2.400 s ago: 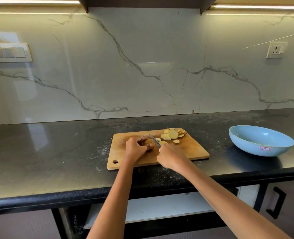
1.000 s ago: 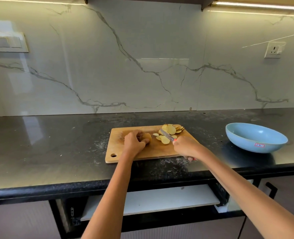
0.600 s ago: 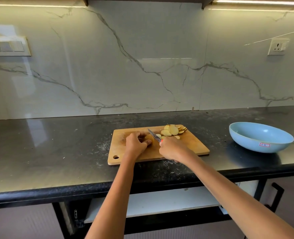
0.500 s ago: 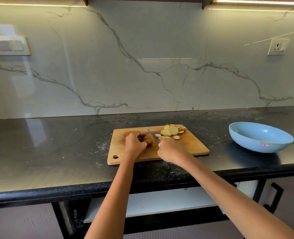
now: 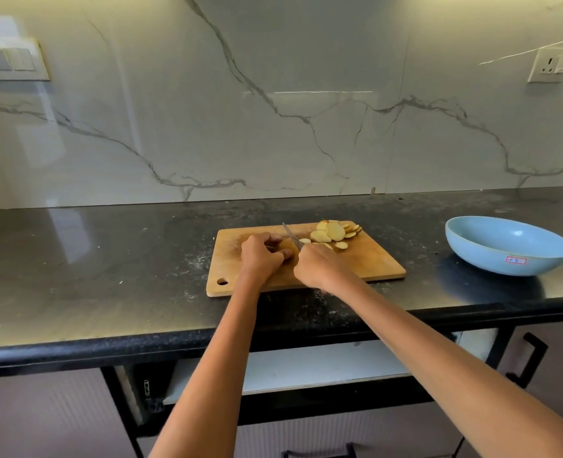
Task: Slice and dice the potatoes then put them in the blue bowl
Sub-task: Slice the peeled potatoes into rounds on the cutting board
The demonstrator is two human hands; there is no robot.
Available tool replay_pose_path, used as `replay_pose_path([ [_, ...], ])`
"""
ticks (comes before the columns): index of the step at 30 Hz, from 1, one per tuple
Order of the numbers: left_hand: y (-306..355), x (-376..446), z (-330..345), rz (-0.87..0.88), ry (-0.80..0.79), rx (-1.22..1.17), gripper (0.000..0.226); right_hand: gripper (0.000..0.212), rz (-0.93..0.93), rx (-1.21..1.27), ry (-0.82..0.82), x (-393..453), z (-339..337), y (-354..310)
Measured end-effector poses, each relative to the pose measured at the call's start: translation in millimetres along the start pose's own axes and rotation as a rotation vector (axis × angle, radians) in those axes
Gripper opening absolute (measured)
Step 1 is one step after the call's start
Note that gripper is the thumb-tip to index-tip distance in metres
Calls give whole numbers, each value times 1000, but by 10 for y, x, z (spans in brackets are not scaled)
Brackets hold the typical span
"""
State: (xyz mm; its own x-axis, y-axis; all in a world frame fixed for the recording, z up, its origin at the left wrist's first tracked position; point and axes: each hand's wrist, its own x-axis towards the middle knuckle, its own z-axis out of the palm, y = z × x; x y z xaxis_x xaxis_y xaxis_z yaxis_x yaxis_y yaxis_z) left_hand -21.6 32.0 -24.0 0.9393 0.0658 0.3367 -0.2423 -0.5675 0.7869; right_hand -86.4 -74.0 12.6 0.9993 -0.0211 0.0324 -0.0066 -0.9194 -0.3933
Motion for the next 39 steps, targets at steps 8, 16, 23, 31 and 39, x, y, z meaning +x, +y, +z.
replay_pose_path([
  [8, 2, -13, 1, 39, 29, 23, 34, 43, 7, 16, -76, 33, -107, -64],
  [16, -37, 35, 1, 33, 16, 19, 37, 48, 64, 35, -249, -16, -130, 37],
  [23, -38, -3, 0, 67, 34, 22, 37, 47, 34, -54, -325, 136, -160, -35],
  [31, -12, -5, 11, 27, 37, 41, 38, 26, -15, -217, -213, -55, -100, 374],
  [39, -43, 7, 4, 61, 5, 31, 42, 22, -18, -88, -94, -22, -295, 411],
])
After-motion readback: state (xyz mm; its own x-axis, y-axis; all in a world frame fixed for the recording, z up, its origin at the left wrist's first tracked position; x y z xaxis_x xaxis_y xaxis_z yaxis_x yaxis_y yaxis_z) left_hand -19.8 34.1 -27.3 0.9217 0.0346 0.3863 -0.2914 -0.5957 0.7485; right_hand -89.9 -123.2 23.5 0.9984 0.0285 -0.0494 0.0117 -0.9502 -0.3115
